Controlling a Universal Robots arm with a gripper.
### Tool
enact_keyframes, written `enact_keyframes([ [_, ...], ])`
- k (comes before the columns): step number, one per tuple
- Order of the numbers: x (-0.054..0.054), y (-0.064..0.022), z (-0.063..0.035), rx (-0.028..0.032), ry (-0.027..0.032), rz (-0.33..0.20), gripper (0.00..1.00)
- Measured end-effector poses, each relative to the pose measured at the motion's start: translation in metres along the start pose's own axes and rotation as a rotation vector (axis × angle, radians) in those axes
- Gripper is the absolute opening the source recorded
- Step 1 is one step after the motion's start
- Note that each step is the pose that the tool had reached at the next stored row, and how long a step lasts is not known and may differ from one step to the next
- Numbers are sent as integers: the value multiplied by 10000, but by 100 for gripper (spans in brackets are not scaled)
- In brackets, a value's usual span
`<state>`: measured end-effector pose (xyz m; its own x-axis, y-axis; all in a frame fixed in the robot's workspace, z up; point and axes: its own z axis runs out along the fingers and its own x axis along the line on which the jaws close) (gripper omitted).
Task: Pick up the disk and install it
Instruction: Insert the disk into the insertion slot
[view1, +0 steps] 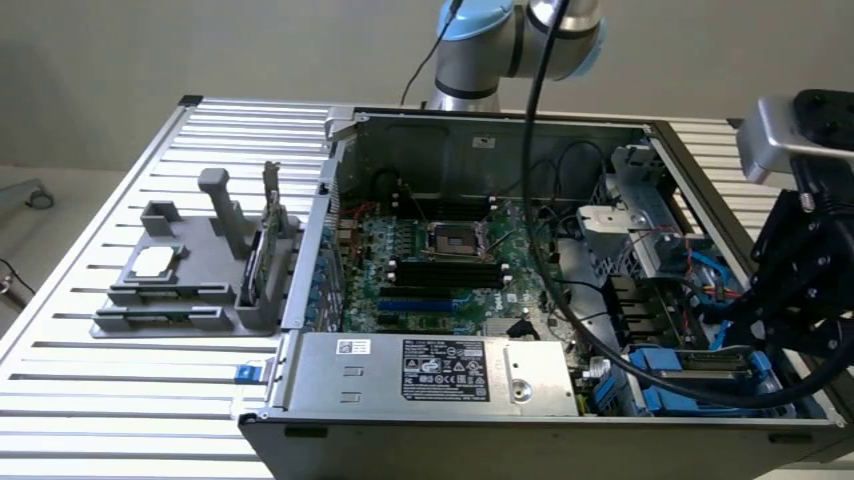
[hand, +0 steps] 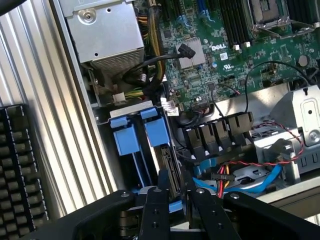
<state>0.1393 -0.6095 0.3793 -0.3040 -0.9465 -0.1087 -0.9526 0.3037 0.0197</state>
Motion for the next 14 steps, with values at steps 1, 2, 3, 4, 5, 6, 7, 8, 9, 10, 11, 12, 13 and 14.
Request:
enact_keyframes([
  [1, 0, 0, 0, 15, 4, 140, 24],
  [2, 0, 0, 0, 28, 7, 267, 24],
  [3, 0, 0, 0, 43, 12, 401, 24],
  [4, 0, 0, 0, 57, 15, 525, 24],
  [5, 0, 0, 0, 71, 19, 654, 24],
  [6, 0, 0, 0, 85, 22, 784, 24],
  [7, 0, 0, 0, 99, 25, 913, 24],
  [8, 0, 0, 0, 113, 28, 1047, 24],
  [9, 0, 0, 0, 127, 31, 1176, 24],
  [10, 0, 0, 0, 142, 34, 1314, 24],
  [11, 0, 0, 0, 156, 37, 1441, 24],
  [12, 0, 0, 0, 170, 40, 1571, 24],
  [13, 0, 0, 0, 186, 44, 1715, 24],
  [14, 0, 0, 0, 200, 46, 1846, 24],
])
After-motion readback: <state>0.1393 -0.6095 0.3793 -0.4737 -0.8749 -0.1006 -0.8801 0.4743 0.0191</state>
